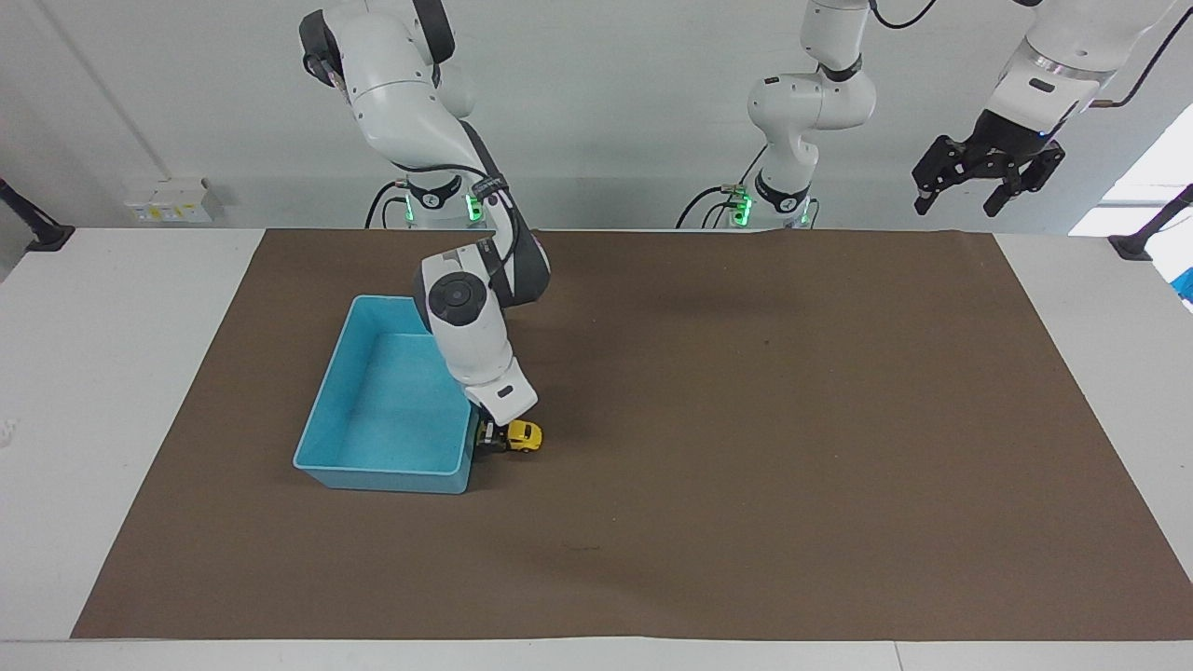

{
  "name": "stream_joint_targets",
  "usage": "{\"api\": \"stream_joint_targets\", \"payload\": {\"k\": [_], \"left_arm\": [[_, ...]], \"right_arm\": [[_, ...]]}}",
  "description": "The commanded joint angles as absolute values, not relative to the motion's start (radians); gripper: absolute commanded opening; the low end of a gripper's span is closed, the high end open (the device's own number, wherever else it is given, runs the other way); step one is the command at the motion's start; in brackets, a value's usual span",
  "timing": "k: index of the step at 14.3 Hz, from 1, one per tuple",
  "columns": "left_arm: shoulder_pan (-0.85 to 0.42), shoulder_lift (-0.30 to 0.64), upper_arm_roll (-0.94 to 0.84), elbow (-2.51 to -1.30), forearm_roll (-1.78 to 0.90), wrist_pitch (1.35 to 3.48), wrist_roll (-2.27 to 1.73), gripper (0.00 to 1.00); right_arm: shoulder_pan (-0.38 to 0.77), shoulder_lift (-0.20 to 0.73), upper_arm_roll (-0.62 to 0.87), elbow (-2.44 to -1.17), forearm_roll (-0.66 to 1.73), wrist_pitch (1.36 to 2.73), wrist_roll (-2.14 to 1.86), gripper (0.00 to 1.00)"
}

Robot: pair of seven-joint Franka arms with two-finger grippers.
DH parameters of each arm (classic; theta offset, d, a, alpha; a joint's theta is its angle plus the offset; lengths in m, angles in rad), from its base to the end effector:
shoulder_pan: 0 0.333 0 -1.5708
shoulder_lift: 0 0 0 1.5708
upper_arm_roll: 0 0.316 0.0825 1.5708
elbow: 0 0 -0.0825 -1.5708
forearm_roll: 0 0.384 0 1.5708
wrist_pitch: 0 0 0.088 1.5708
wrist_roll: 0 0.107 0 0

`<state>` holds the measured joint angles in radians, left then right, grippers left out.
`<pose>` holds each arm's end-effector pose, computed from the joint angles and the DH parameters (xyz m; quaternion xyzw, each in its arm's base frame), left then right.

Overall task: Wind up and store yellow beetle car
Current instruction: 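Lower the right gripper and grasp the yellow car beside the bin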

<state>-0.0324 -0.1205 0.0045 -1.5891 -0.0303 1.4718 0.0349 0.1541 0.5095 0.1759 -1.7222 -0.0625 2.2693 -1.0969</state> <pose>0.5055 -0.0174 0.6712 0.9993 -0.0329 0.0017 0.0153 0.6401 0.2051 0.2989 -0.7508 -0.6599 -0.0282 0.0081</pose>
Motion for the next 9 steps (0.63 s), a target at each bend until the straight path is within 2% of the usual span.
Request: {"api": "stream_joint_targets", "payload": {"k": [1,4,9], "left_arm": [[-0.021,-0.13,0.002,-1.585,-0.038,1.451,0.048,1.0],[-0.021,-0.13,0.002,-1.585,-0.038,1.451,0.048,1.0],[-0.021,-0.13,0.002,-1.585,-0.038,1.451,0.048,1.0]], "right_arm": [[0.155,0.511,0.184,-1.706,-0.075,2.257,-1.092,0.16],[0.155,0.509,0.184,-1.671,-0.077,2.214,-1.089,0.07],[0.16,0.508,0.187,-1.618,-0.075,2.194,-1.089,0.0]]}}
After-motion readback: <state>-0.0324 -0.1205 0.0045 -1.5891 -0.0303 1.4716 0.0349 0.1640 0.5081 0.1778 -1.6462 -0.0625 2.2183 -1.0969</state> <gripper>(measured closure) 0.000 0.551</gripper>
